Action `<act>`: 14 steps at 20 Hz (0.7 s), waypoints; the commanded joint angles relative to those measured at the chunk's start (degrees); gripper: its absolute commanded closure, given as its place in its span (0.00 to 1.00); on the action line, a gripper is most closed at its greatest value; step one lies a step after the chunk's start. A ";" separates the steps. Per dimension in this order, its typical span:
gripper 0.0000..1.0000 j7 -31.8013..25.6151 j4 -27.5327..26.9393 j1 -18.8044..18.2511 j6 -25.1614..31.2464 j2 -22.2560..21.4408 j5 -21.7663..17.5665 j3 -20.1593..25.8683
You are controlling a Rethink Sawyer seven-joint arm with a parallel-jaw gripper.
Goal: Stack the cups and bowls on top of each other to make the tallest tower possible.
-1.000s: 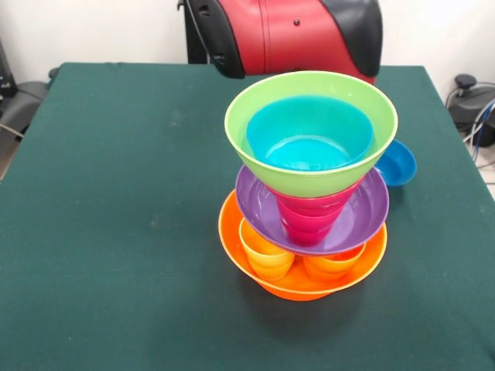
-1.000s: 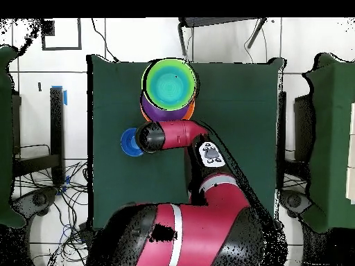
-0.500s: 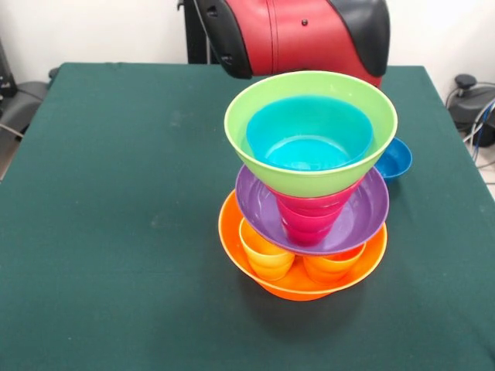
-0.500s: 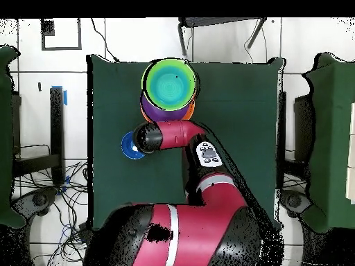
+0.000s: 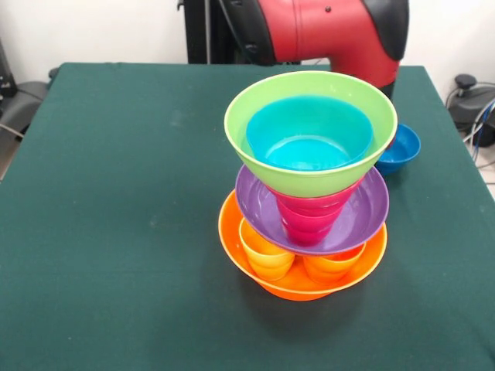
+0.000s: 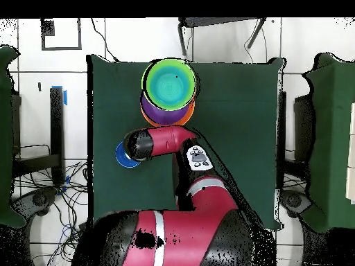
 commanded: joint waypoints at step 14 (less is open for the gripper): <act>0.00 6.02 -3.40 8.37 4.66 2.89 5.50 0.12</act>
